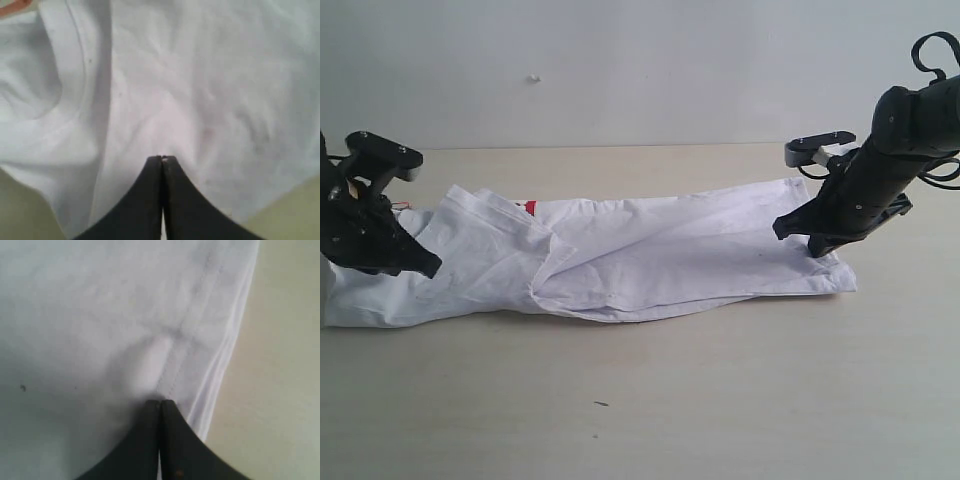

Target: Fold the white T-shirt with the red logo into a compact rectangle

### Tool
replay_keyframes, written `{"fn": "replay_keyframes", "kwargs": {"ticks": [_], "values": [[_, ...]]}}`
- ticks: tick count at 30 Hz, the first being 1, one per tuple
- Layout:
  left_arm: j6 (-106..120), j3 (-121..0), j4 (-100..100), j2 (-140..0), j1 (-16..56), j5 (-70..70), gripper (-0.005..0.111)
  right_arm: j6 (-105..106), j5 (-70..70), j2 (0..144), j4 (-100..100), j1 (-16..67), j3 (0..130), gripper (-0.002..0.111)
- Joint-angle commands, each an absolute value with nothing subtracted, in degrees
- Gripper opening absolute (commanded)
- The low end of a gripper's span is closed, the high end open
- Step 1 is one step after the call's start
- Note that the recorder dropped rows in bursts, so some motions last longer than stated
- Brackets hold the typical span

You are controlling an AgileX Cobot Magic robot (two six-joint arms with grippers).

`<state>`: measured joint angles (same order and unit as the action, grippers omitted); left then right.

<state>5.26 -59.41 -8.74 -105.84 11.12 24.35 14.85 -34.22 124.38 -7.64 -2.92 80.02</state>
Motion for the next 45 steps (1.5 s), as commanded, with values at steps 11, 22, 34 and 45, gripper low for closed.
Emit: {"fn": "replay_keyframes", "kwargs": {"ticks": [11,22,34,45], "values": [[1.3,-67.1,-7.6,-116.2,21.9,7.1,0.000,14.9,-35.1,126.0,-7.0,-2.7,79.8,0.000],[3.1,-72.5,-7.6,-123.9,27.4,14.2,0.000,14.9,-36.4,126.0,-7.0,-2.7,79.8,0.000],[3.1,-72.8,-10.2,-113.1,25.5,21.6,0.000,14.9,-36.0,126.0,-7.2,-2.7,79.8,0.000],[2.6,-65.8,-4.9,-112.5,9.5,32.6,0.000,14.7,-34.7,126.0,-9.0,-2.7,79.8,0.000]]}}
